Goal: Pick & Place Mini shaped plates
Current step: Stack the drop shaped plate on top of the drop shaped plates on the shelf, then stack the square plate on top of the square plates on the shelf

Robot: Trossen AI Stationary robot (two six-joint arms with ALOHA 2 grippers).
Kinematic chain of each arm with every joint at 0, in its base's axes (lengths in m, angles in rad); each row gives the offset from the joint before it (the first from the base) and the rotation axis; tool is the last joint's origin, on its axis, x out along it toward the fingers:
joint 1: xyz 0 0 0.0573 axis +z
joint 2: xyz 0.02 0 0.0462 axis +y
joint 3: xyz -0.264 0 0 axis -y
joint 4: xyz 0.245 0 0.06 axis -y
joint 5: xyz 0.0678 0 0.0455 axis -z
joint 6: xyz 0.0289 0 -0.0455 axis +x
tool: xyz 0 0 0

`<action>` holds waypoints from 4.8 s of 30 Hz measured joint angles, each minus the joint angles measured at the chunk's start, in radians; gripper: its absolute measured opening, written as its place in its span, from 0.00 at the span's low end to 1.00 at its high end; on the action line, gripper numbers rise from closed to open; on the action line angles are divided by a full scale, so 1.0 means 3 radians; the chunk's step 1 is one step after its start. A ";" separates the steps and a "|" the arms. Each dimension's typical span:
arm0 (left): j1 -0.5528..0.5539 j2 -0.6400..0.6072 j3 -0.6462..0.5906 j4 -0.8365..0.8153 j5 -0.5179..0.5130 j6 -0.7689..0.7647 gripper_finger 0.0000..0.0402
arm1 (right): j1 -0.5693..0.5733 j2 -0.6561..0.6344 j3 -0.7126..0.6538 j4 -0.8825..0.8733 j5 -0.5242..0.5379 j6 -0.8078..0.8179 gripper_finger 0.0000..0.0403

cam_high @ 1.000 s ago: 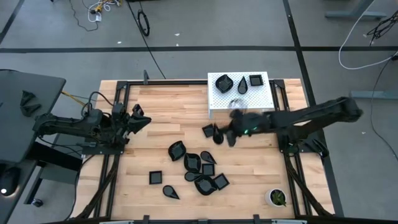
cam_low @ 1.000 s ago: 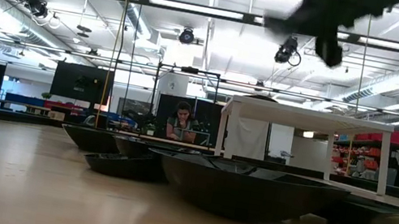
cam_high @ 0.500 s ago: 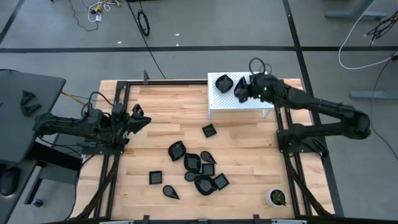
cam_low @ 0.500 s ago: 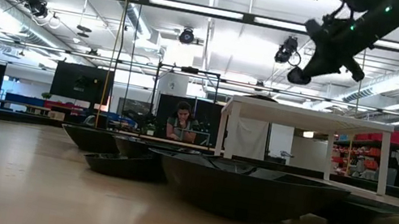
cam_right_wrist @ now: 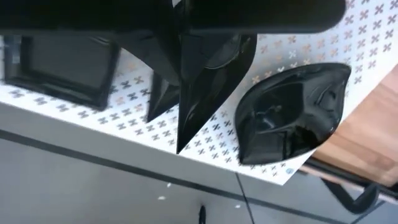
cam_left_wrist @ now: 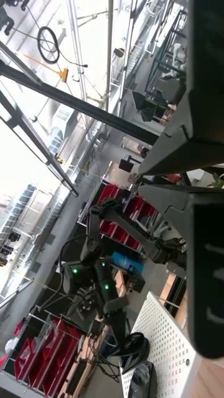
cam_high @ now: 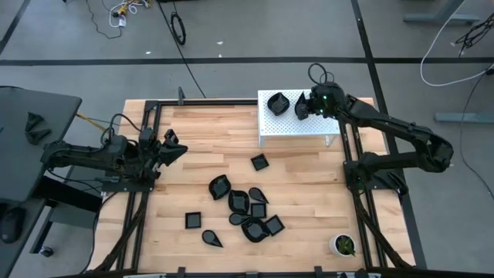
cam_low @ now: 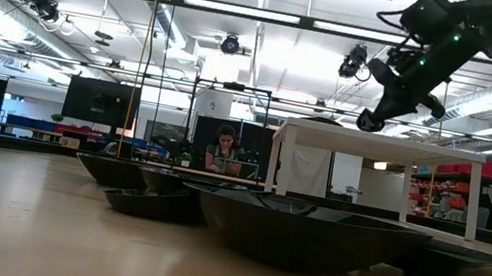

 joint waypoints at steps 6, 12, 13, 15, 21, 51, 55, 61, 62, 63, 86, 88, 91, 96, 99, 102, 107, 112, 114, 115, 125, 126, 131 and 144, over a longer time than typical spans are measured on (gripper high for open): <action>0.0000 0.0000 0.0000 0.0001 -0.0001 0.0000 0.10 | 0.0001 0.0131 0.0000 0.0010 0.0026 -0.0037 0.05; 0.0001 0.0000 0.0001 0.0000 -0.0001 0.0000 0.10 | 0.0001 0.0116 0.0000 0.0131 0.0119 -0.0088 0.10; 0.0000 0.0000 0.0000 0.0001 -0.0001 0.0000 0.10 | 0.0001 0.0096 0.0000 0.0162 0.0119 -0.0089 0.11; 0.0000 0.0000 0.0001 0.0000 0.0000 0.0000 0.10 | 0.0001 0.0053 0.0000 0.0191 0.0118 -0.0112 0.13; 0.0000 0.0000 0.0001 0.0000 0.0000 0.0000 0.10 | 0.0001 0.0033 0.0000 0.0174 0.0119 -0.0149 0.16; 0.0000 0.0000 0.0001 0.0001 0.0000 0.0000 0.10 | 0.0222 0.0289 0.0000 0.0291 -0.0181 -0.0264 0.09; 0.0000 0.0000 0.0001 0.0001 0.0000 0.0000 0.10 | 0.0238 0.0286 0.0000 0.0241 -0.0592 -0.0263 0.09; 0.0000 0.0000 0.0001 0.0001 0.0000 0.0000 0.10 | 0.0203 0.0288 0.0000 -0.0029 -0.0220 -0.0231 0.09; 0.0000 0.0000 0.0001 0.0000 0.0000 0.0000 0.10 | 0.0203 0.0288 -0.0001 -0.0052 -0.0131 -0.0210 0.09; 0.0000 0.0000 0.0001 0.0000 0.0000 0.0000 0.10 | 0.0203 0.0288 -0.0001 -0.0052 -0.0069 -0.0209 0.09; 0.0000 0.0001 0.0001 0.0001 -0.0001 -0.0001 0.10 | 0.0178 0.0278 -0.0001 -0.0151 0.0475 -0.0009 0.02; 0.0000 0.0001 0.0001 0.0000 0.0000 0.0000 0.10 | 0.0179 0.0332 -0.0001 -0.0159 0.0437 -0.0009 0.02; 0.0001 0.0000 0.0000 0.0000 0.0000 0.0000 0.10 | 0.0185 0.0386 -0.0001 -0.0141 0.0432 -0.0031 0.01; 0.0000 0.0000 0.0001 0.0000 0.0000 0.0000 0.10 | 0.0275 0.0384 -0.0001 0.0006 0.0205 -0.0054 0.01; 0.0000 0.0001 0.0001 0.0000 0.0000 0.0000 0.10 | 0.0317 0.0377 -0.0001 0.0089 0.0179 -0.0082 0.01; 0.0001 0.0000 0.0001 0.0000 0.0000 0.0000 0.10 | 0.0319 0.0377 -0.0001 0.0079 0.0273 -0.0045 0.01; 0.0000 0.0000 0.0001 0.0001 -0.0001 0.0000 0.10 | 0.0320 0.0376 -0.0001 0.0117 0.0359 -0.0057 0.01; 0.0001 0.0000 0.0000 0.0000 0.0000 0.0000 0.10 | 0.0308 0.0418 -0.0001 0.0123 0.0347 -0.0052 0.01; 0.0000 0.0000 0.0000 0.0000 0.0000 0.0000 0.10 | 0.0289 0.0453 -0.0001 0.0124 0.0344 -0.0058 0.01; 0.0000 0.0001 0.0000 0.0000 0.0000 0.0000 0.10 | 0.0279 0.0466 -0.0001 0.0123 0.0346 -0.0071 0.01; 0.0000 0.0000 0.0001 0.0001 -0.0001 -0.0001 0.10 | 0.0193 0.0469 -0.0001 0.0144 0.0499 0.0001 0.01; 0.0000 0.0000 0.0000 0.0001 0.0000 0.0000 0.10 | 0.0193 0.0456 -0.0001 0.0154 0.0499 -0.0007 0.01; 0.0000 0.0000 0.0001 0.0000 -0.0001 0.0000 0.10 | 0.0355 0.0228 -0.0001 0.0330 0.0565 -0.0091 0.01; 0.0001 0.0000 0.0001 0.0001 -0.0001 0.0000 0.10 | 0.1915 0.0027 -0.0001 0.0404 0.0188 -0.0012 0.01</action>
